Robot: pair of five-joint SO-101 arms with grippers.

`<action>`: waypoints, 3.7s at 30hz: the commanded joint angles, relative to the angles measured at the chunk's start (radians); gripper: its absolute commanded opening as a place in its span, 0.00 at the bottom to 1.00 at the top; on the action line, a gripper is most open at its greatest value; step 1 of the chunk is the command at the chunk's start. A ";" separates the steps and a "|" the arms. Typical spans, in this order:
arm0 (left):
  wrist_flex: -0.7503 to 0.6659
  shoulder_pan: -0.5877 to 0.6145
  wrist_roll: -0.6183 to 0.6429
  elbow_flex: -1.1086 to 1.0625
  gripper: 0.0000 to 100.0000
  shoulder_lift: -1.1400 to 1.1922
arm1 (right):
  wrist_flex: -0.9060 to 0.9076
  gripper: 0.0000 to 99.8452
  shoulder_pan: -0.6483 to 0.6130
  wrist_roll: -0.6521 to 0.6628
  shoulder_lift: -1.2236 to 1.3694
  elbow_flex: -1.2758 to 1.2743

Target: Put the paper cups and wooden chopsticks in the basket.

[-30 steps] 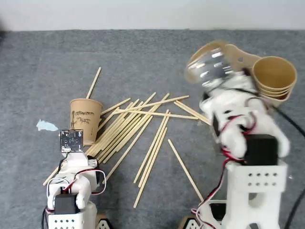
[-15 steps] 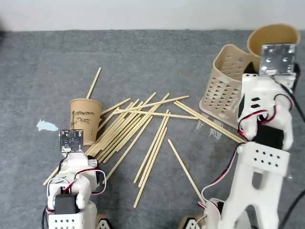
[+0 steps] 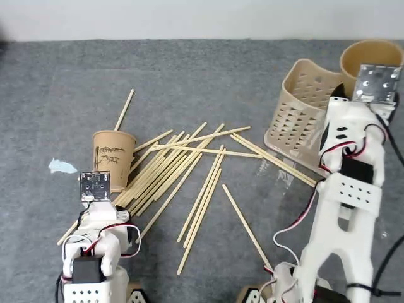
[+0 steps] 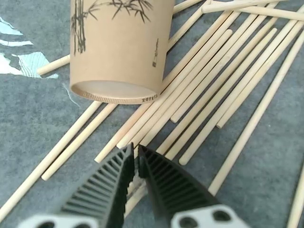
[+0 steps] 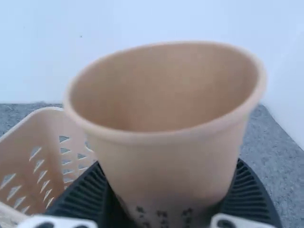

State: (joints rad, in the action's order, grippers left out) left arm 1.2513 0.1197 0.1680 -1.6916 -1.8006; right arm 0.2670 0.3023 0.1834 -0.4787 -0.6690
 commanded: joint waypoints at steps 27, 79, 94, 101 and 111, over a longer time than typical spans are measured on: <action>0.005 -0.003 0.005 0.008 0.01 -0.011 | 0.308 0.50 -0.097 -0.112 -0.435 0.008; 0.005 -0.003 0.005 0.008 0.01 -0.011 | 0.101 0.01 0.082 -0.018 -0.176 -0.112; 0.005 -0.003 0.005 0.008 0.01 -0.011 | 0.395 0.01 -0.145 -0.020 -0.662 -0.112; 0.005 -0.003 0.005 0.008 0.01 -0.011 | 0.593 0.01 -0.384 -0.026 -0.711 -0.114; 0.005 -0.003 0.005 0.008 0.01 -0.011 | 0.668 0.01 -0.645 -0.028 -0.622 -0.072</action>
State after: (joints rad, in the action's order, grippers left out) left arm 1.2513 0.1197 0.1680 -1.6916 -1.8006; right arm 0.9237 -0.2823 0.1511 -1.1615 -0.7948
